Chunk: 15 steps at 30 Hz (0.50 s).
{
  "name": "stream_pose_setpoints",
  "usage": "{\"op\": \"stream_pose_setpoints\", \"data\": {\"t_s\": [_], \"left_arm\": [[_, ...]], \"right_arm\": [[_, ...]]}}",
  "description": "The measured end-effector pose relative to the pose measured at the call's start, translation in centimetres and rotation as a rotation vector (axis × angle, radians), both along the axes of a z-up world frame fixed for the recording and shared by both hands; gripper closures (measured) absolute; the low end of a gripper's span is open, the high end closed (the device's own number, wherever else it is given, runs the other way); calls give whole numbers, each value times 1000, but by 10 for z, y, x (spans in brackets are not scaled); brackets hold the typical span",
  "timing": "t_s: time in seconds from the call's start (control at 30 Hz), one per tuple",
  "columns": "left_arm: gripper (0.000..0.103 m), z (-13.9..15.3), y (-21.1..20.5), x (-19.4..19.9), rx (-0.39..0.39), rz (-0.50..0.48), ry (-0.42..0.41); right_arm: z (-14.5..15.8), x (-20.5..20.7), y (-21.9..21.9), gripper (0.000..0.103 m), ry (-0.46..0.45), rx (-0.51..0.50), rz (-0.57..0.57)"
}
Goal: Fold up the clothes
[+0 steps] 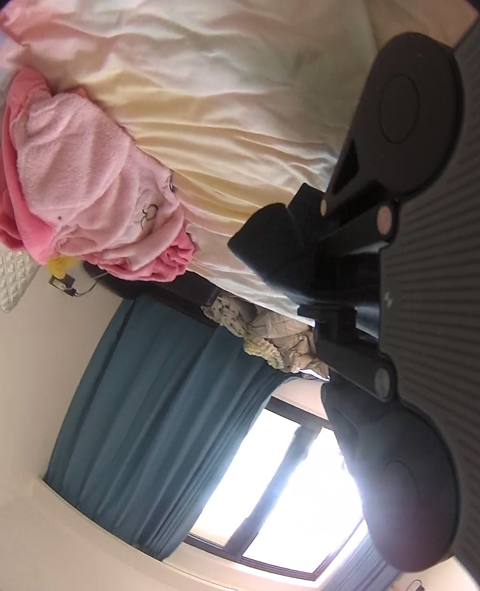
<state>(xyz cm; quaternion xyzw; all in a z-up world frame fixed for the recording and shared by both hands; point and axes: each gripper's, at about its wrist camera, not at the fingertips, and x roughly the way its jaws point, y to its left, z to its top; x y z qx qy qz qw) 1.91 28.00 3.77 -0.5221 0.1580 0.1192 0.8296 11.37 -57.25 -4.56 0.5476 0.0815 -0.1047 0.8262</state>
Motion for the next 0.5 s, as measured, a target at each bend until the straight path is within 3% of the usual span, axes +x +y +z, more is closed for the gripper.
{"op": "stream_pose_setpoints", "data": {"t_s": [0.17,0.27,0.4,0.5], "left_arm": [[89,-51,5,-30,-39,-47,163],[86,-83,11,-44,-96,-37,232],[76,-96,21,-57,-155,-30,206],[70,-91,25,-56,-132,-58,222]], "right_arm": [[-73,-29,-26,98,289,223,-100],[-95,-39,-30,97,311,313,-105],[-86,-40,-32,95,326,256,-80],[-89,-44,-27,83,350,238,-67]]}}
